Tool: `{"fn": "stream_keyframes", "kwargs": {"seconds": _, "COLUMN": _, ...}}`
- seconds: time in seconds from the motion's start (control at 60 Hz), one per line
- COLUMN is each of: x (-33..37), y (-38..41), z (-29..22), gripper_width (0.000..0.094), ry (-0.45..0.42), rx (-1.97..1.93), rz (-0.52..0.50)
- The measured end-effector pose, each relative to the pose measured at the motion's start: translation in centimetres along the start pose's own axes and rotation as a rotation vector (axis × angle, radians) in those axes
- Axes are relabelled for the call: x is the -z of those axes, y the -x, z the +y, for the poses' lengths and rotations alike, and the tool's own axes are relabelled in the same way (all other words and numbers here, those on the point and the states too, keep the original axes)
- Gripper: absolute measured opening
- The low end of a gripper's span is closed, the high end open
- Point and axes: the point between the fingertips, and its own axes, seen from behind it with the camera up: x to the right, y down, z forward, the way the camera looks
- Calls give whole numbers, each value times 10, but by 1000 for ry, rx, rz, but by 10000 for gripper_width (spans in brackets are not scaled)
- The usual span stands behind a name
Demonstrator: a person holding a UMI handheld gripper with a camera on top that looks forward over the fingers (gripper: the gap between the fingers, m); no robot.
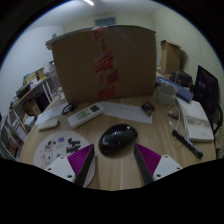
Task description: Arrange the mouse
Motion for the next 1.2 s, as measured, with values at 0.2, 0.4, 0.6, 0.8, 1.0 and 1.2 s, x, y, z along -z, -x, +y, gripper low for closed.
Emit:
{"fn": "stream_keyframes", "kwargs": {"seconds": 0.2, "x": -40, "y": 0, "z": -27, "gripper_width": 836, "ry": -18, "rx": 70, "rz": 47}}
{"fn": "stream_keyframes", "kwargs": {"seconds": 0.4, "x": -62, "y": 4, "z": -46, "gripper_width": 642, "ry": -71, "rx": 52, "rz": 75}}
{"fn": "stream_keyframes", "kwargs": {"seconds": 0.6, "x": -59, "y": -5, "z": -43, "gripper_width": 435, "ry": -15, "rx": -31, "rz": 106}}
{"fn": "stream_keyframes", "kwargs": {"seconds": 0.8, "x": 9, "y": 18, "z": -104, "gripper_width": 395, "ry": -137, "rx": -8, "rz": 78}}
{"fn": "stream_keyframes", "kwargs": {"seconds": 1.0, "x": 80, "y": 115, "z": -142, "gripper_width": 392, "ry": -276, "rx": 49, "rz": -73}}
{"fn": "stream_keyframes", "kwargs": {"seconds": 1.2, "x": 45, "y": 159, "z": -37, "gripper_width": 394, "ry": -120, "rx": 132, "rz": -101}}
